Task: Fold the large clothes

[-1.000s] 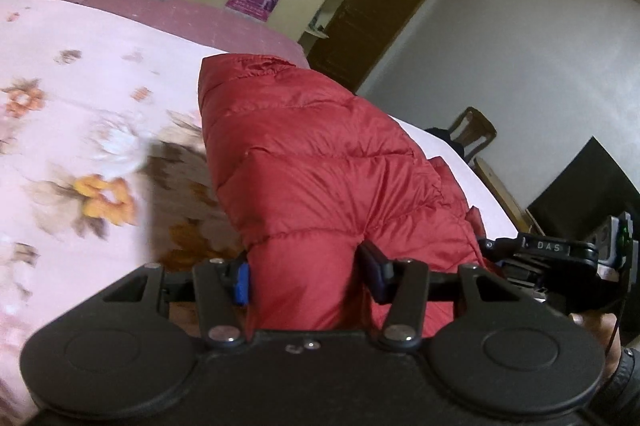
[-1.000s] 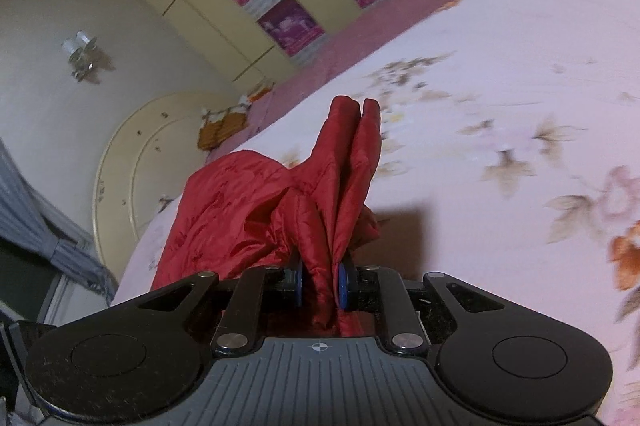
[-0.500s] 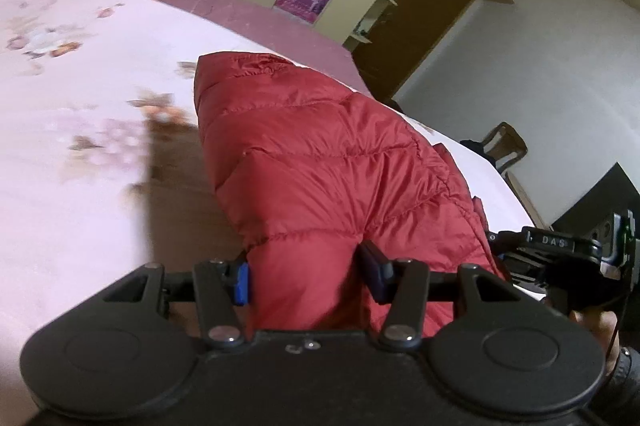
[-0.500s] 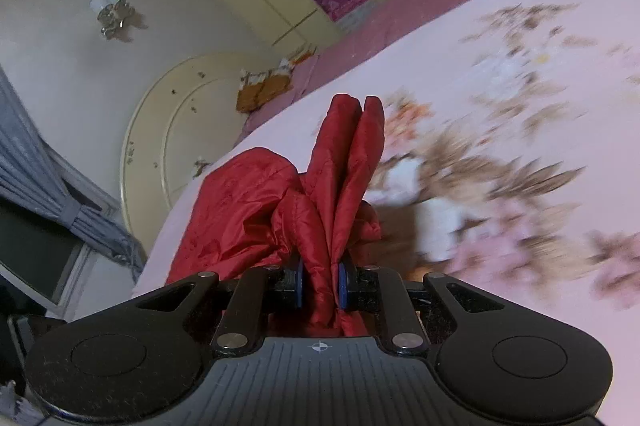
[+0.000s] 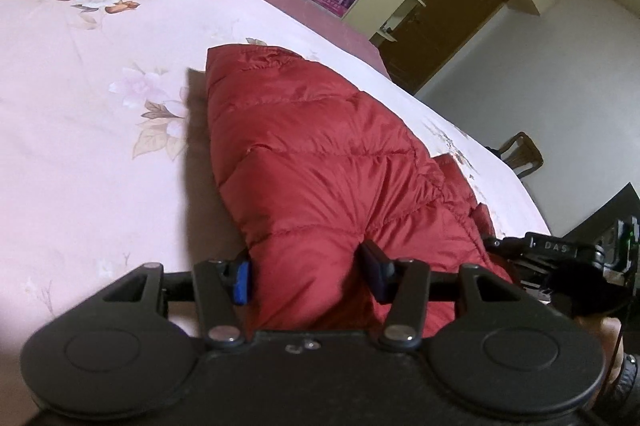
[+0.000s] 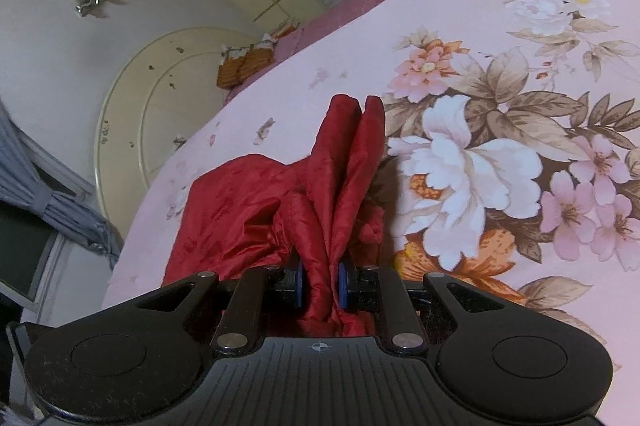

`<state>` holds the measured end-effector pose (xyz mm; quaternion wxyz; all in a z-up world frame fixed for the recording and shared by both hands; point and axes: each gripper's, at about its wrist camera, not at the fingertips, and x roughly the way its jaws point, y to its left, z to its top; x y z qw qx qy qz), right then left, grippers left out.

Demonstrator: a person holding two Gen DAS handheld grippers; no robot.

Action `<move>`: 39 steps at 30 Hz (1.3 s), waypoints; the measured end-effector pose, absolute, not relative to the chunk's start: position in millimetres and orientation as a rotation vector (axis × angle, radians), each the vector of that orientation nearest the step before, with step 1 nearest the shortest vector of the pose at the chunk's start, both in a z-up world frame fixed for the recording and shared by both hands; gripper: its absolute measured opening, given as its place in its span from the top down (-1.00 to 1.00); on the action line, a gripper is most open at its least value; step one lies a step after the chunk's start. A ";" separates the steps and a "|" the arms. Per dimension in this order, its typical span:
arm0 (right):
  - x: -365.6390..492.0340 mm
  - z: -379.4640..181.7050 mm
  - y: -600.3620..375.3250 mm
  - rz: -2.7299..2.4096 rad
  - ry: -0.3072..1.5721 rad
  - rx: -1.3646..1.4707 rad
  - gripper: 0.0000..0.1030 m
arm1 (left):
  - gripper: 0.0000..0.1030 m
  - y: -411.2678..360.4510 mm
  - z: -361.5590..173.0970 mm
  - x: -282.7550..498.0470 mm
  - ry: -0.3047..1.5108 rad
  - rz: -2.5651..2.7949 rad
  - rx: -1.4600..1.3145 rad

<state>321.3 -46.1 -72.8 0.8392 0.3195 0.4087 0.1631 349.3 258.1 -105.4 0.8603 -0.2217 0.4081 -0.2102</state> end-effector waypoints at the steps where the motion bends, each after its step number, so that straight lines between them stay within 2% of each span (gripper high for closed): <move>1: 320.5 -72.4 -48.1 0.343 0.863 0.671 0.69 | -0.13 260.9 -105.0 348.0 0.855 -0.438 -0.476; 3: 316.9 -64.2 -54.2 0.312 0.862 0.652 0.65 | -0.62 270.9 -100.4 343.9 0.834 -0.392 -0.460; 4: 314.0 -58.2 -59.2 0.290 0.856 0.628 0.42 | -0.62 282.4 -99.2 340.9 0.818 -0.373 -0.455; 5: 308.6 -48.9 -64.1 0.259 0.825 0.588 0.34 | -0.50 291.4 -95.9 338.1 0.800 -0.366 -0.468; 6: 304.1 -40.2 -68.1 0.255 0.795 0.560 0.31 | -0.29 299.5 -93.8 337.6 0.788 -0.368 -0.486; 7: 302.3 -32.4 -71.6 0.271 0.775 0.553 0.32 | -0.18 304.6 -90.1 336.7 0.776 -0.371 -0.493; 8: 303.4 -25.6 -71.7 0.296 0.767 0.549 0.32 | 0.02 305.4 -86.0 338.6 0.761 -0.383 -0.478; 9: 305.9 -18.8 -67.2 0.326 0.757 0.527 0.33 | 0.09 301.3 -82.5 343.4 0.751 -0.398 -0.456; 11: 315.3 -7.4 -44.7 0.398 0.746 0.440 0.51 | 0.14 289.4 -76.5 355.4 0.743 -0.437 -0.428; 15: 345.3 -4.0 9.7 0.513 0.766 0.307 0.53 | 0.18 251.7 -65.7 389.4 0.724 -0.509 -0.323; 19: 373.1 -29.8 50.2 0.583 0.836 0.208 0.53 | 0.19 230.2 -75.5 425.0 0.770 -0.526 -0.285; 22: 389.2 -53.1 51.0 0.517 0.861 0.168 0.53 | 0.27 232.3 -84.8 443.4 0.794 -0.491 -0.281; 26: 399.1 -73.9 26.6 0.449 0.872 0.225 0.53 | 0.28 238.7 -94.9 451.5 0.805 -0.461 -0.294; 29: 399.7 -76.4 7.3 0.359 0.874 0.244 0.54 | 0.24 243.8 -86.6 443.0 0.800 -0.453 -0.303; 33: 359.1 -39.4 -23.2 0.390 0.779 0.284 0.54 | 0.22 252.0 -65.1 396.4 0.736 -0.484 -0.284; 36: 324.5 -23.2 -15.6 0.494 0.734 0.253 0.54 | 0.22 241.8 -63.7 365.6 0.720 -0.509 -0.253; 39: 309.1 -31.5 8.8 0.576 0.745 0.178 0.54 | 0.20 225.8 -73.3 354.3 0.719 -0.506 -0.175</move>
